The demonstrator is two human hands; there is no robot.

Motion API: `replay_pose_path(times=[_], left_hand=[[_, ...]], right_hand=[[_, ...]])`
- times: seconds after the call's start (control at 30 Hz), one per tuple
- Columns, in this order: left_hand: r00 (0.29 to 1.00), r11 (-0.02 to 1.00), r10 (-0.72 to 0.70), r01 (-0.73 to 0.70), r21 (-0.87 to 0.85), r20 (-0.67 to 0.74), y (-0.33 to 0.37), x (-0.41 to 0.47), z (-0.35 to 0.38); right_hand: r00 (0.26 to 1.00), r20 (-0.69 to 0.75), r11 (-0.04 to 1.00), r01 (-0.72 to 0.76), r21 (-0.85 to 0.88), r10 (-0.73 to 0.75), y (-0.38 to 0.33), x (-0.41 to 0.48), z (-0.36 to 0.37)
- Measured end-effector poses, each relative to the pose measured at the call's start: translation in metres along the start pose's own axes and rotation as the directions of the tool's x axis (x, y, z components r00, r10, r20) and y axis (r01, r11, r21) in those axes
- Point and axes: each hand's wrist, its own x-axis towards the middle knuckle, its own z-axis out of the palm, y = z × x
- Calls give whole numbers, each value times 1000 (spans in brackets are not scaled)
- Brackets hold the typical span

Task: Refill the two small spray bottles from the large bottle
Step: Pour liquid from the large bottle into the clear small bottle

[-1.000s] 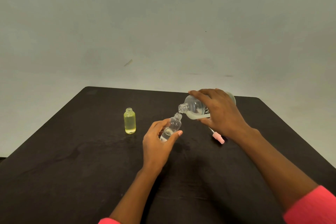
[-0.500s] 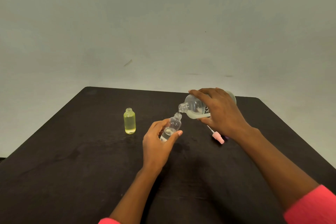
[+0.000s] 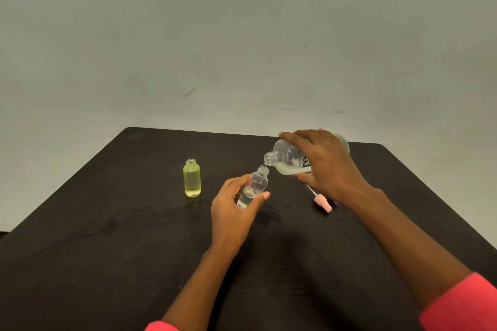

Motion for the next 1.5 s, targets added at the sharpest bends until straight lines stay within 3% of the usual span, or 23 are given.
replay_pose_path(times=[1.5], left_hand=[[1000, 1000, -10, 10, 1, -2, -2, 0, 1]], right_hand=[[1000, -17, 1000, 24, -16, -25, 3, 2, -1]])
